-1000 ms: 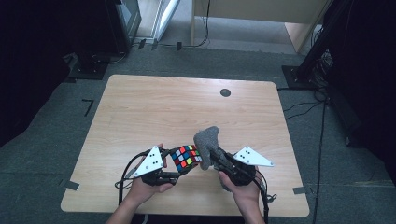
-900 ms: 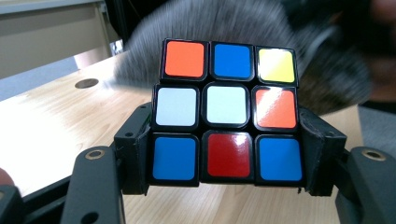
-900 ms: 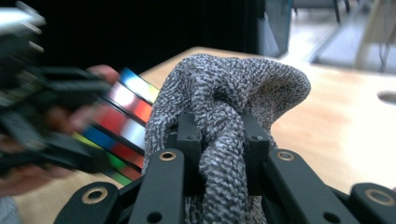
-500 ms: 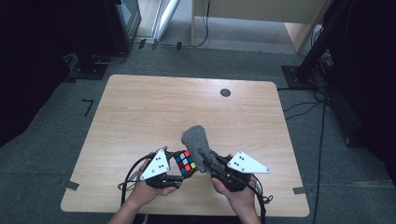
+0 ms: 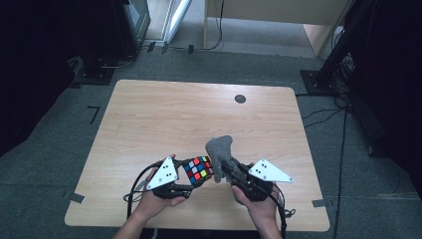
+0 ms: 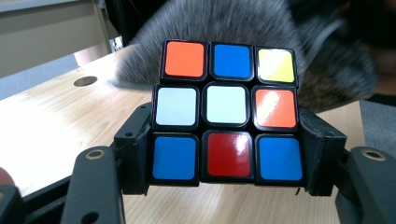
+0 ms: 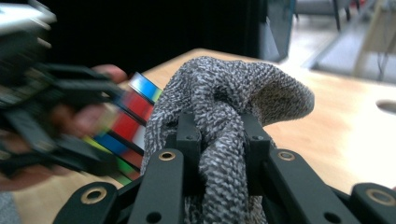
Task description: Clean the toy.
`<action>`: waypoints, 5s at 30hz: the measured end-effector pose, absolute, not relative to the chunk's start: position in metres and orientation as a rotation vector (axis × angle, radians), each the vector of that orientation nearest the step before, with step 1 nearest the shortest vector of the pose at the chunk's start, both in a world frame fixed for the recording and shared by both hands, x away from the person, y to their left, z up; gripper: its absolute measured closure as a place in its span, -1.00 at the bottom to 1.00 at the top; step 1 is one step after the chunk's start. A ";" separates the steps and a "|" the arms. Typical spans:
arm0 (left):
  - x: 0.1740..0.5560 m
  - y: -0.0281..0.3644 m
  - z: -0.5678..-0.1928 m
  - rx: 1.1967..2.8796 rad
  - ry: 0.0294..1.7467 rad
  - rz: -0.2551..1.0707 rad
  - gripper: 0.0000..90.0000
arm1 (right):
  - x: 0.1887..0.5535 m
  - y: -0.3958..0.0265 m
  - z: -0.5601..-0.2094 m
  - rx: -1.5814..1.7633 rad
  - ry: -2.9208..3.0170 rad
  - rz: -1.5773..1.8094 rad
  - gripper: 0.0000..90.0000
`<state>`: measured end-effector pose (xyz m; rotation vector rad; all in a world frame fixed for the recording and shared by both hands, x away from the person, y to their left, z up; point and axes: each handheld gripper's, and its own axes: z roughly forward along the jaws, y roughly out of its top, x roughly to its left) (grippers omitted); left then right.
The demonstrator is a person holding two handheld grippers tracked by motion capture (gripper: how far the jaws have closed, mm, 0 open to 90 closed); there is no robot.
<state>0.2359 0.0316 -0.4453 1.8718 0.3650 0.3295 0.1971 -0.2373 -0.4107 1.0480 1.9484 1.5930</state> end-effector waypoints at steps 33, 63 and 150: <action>0.237 0.040 -0.440 1.785 0.340 0.222 -0.24 | 0.200 -0.235 -0.419 1.044 1.984 1.656 0.67; 0.245 0.050 -0.442 1.599 0.416 0.087 -0.24 | 0.207 -0.234 -0.452 1.172 1.944 1.976 0.68; 0.222 -0.014 -0.454 2.221 0.358 0.523 -0.24 | 0.176 -0.182 -0.431 0.796 2.143 1.437 0.70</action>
